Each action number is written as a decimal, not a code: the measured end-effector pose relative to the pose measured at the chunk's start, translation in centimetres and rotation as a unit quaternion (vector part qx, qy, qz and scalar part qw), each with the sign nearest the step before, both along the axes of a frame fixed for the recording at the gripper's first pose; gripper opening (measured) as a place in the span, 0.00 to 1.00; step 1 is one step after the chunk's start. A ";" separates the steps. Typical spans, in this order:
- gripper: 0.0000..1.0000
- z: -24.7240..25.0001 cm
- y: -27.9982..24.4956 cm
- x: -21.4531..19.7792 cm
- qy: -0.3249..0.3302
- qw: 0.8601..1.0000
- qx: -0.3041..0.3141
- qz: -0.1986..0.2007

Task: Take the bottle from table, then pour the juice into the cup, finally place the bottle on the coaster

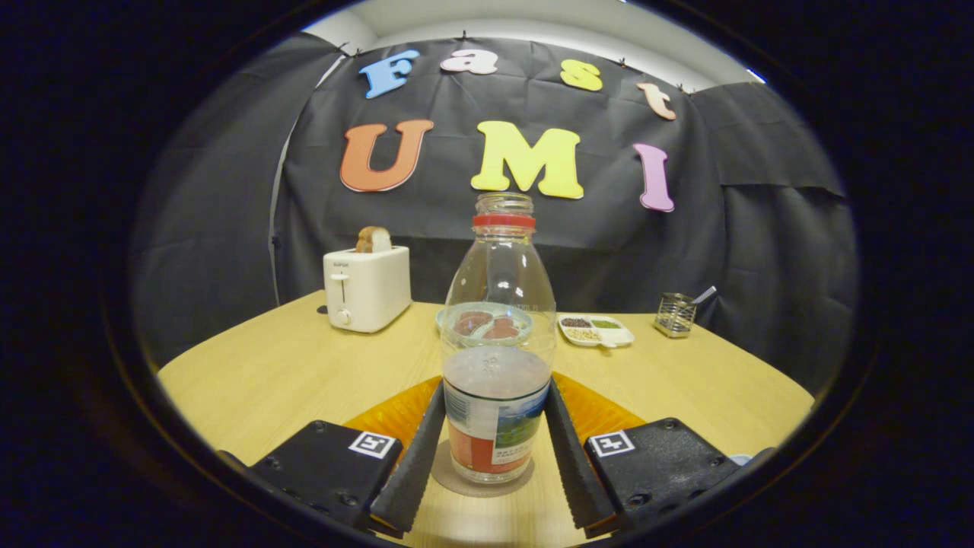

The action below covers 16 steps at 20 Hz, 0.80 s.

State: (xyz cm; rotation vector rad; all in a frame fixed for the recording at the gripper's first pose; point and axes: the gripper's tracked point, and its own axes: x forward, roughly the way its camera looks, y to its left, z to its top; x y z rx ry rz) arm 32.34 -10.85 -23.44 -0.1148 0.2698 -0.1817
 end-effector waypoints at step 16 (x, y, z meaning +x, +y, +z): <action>1.00 -0.5 -0.5 -0.6 -0.002 1.000 -0.001 0.012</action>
